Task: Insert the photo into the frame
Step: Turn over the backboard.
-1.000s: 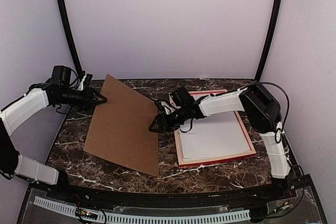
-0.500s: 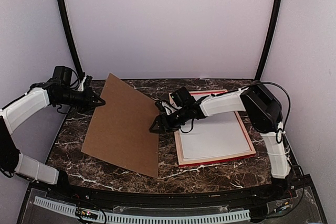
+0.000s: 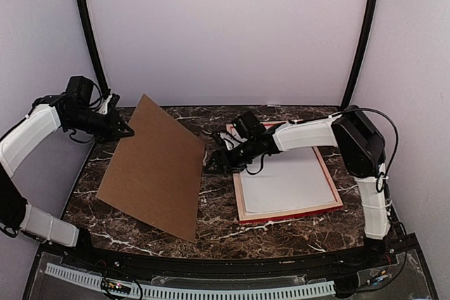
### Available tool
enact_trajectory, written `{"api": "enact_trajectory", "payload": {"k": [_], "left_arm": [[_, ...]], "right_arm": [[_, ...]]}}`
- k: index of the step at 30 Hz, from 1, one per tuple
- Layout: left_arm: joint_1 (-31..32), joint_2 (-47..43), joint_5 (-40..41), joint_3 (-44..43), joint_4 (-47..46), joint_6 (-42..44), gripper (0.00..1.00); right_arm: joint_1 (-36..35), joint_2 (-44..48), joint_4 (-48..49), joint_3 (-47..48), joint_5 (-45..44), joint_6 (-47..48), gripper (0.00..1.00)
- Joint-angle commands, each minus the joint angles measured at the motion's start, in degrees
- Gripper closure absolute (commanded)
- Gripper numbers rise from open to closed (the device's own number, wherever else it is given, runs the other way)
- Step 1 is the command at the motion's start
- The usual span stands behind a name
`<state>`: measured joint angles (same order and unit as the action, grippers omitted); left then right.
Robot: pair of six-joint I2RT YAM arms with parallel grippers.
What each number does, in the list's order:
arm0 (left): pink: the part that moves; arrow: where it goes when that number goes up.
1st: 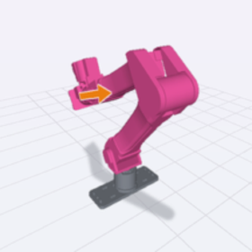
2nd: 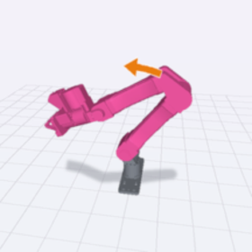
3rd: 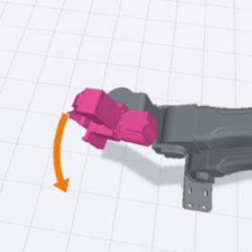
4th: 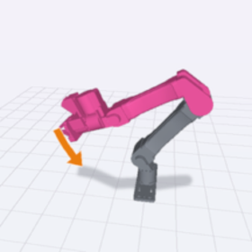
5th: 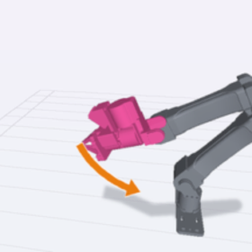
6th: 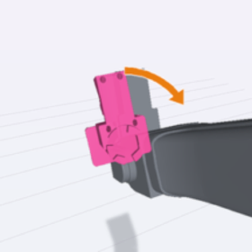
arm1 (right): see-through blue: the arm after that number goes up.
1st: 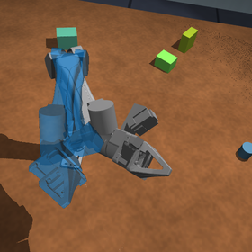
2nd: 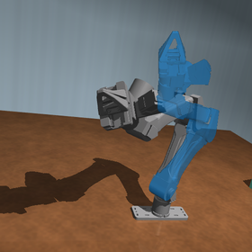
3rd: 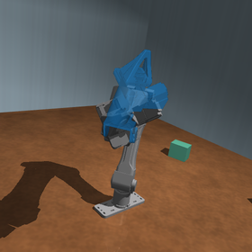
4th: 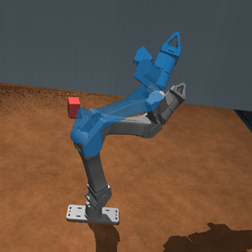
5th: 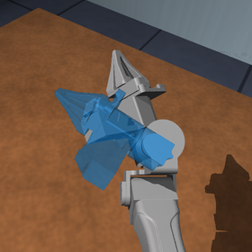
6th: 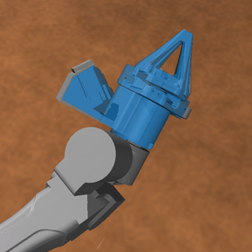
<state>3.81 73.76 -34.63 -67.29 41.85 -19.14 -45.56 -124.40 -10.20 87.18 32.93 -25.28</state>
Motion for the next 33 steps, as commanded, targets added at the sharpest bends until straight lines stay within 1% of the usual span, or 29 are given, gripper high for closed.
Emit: {"api": "enact_trajectory", "payload": {"k": [1, 2, 3, 7, 9, 10, 12, 16, 20, 22, 28, 33], "left_arm": [[0.2, -0.9, 1.7, -3.8, 4.4, 4.4, 0.99], [0.3, -1.0, 1.3, -4.0, 4.2, 4.1, 0.98], [0.2, -1.2, -0.2, -4.0, 3.9, 3.3, 0.94], [0.2, -1.5, -5.8, -2.9, -0.4, 0.1, 0.86], [0.3, -1.4, -8.6, -2.3, -2.3, -1.4, 0.81], [0.3, -1.4, -9.3, -2.0, -2.8, -1.9, 0.77], [0.3, -1.5, -11.7, -1.5, -4.2, -3.0, 0.72], [0.3, -1.4, -14.5, -0.5, -7.0, -4.9, 0.69], [0.6, -1.7, -17.9, 0.9, -10.9, -8.3, 0.68], [1.1, -1.7, -18.0, 1.0, -12.2, -8.9, 0.68], [5.4, -1.2, -16.7, -0.1, -14.6, -10.1, 0.66], [11.1, -0.6, -14.4, -2.3, -17.0, -11.7, 0.6]], "right_arm": [[0.7, 1.8, -0.6, -0.3, -1.0, 1.2, 0.28], [0.7, 1.7, -0.7, -0.3, -1.0, 1.2, 0.28], [0.7, 1.6, -0.7, -0.2, -1.0, 1.2, 0.28], [0.8, 1.5, -1.4, 0.3, -1.3, 1.3, 0.28], [0.9, 1.6, -1.9, 0.5, -1.5, 1.5, 0.28], [1.0, 1.7, -2.1, 0.6, -1.7, 1.5, 0.28], [1.2, 1.9, -2.2, 0.6, -1.9, 1.5, 0.28], [1.7, 2.1, -2.6, 0.9, -1.9, 1.3, 0.28], [2.0, 2.8, -2.5, 1.2, -1.4, 0.5, 0.28], [2.4, 3.2, -2.3, 1.4, -0.9, 0.0, 0.28], [3.6, 6.3, -2.2, 1.4, 1.1, -1.9, 0.28], [4.5, 11.3, -1.9, 1.4, 2.3, -4.1, 0.25]]}}
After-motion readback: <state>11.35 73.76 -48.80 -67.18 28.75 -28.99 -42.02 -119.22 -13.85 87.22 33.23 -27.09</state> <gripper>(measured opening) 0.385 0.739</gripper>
